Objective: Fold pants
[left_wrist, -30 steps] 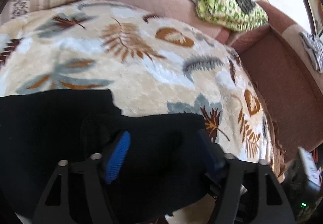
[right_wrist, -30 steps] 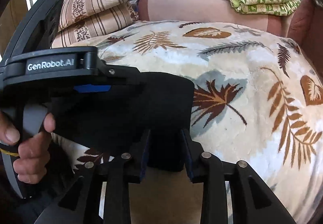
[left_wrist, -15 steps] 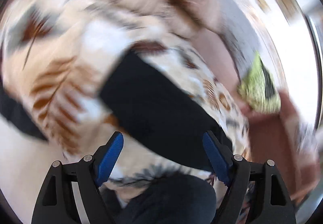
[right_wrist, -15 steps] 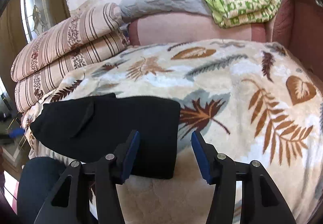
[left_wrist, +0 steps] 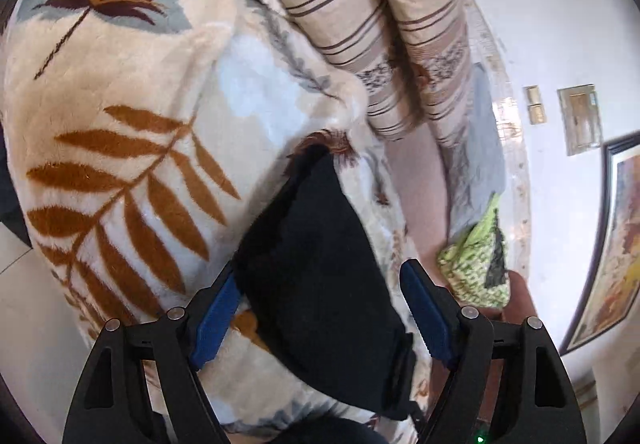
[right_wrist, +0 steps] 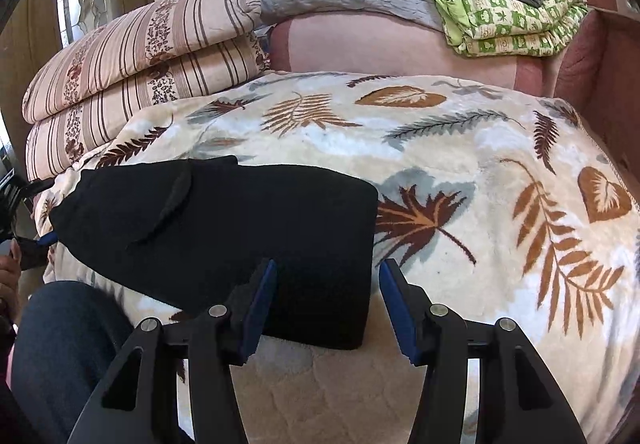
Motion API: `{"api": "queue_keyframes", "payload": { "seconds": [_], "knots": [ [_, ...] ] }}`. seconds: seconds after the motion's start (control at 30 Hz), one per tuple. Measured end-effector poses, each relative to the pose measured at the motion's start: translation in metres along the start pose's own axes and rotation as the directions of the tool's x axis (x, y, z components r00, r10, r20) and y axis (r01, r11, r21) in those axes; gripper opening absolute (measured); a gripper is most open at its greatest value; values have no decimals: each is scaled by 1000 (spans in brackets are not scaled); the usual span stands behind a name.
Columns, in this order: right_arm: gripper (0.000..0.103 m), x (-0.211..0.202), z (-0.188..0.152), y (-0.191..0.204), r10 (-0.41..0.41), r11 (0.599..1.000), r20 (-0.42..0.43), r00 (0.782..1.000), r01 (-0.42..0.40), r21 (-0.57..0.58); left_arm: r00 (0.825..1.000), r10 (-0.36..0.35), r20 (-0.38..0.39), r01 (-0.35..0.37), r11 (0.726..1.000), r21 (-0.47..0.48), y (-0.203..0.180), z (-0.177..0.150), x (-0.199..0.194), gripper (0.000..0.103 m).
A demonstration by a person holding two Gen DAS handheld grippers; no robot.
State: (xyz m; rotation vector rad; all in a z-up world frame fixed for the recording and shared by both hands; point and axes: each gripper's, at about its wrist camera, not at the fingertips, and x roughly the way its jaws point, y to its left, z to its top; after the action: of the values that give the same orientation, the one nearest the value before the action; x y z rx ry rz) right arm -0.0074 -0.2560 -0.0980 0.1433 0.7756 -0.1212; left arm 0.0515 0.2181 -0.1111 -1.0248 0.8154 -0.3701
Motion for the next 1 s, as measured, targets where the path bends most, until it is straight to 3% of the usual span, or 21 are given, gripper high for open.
{"api": "queue_keyframes", "payload": {
  "seconds": [0.2,0.37,0.47,0.53,0.6,0.67,0.73,0.87,0.93,1.0],
  "knots": [
    [54,2,0,2,-3,1000,-6,1000,3,-4,996,-88,1,88,996,9,1,2,-1,79],
    [55,2,0,2,-4,1000,-6,1000,3,-5,998,-39,-49,38,999,-14,15,-3,18,79],
    [55,2,-1,2,-3,1000,-6,1000,3,-4,999,-22,-34,23,999,28,12,-6,21,78],
    [55,3,-1,2,-3,1000,-9,1000,3,-4,1000,5,-22,-4,999,44,8,-5,20,66],
    [55,3,0,2,-3,1000,-11,1000,3,-5,998,55,-4,-54,997,58,6,-4,19,35],
    [55,3,0,2,-2,1000,-10,1000,2,-5,995,101,8,-101,993,57,7,-3,19,14],
    [55,3,0,2,-1,1000,-9,1000,1,-4,992,121,26,-122,991,60,7,-4,17,13],
    [55,2,0,1,2,1000,-2,1000,-2,3,964,243,112,-263,937,230,-33,-20,17,9],
    [55,-1,1,-2,12,1000,9,1000,-12,19,955,257,147,-292,895,336,-62,-32,18,8],
    [55,-7,3,-9,28,998,31,999,-29,58,958,236,164,-285,847,449,-94,-45,18,8]
  ]
}}
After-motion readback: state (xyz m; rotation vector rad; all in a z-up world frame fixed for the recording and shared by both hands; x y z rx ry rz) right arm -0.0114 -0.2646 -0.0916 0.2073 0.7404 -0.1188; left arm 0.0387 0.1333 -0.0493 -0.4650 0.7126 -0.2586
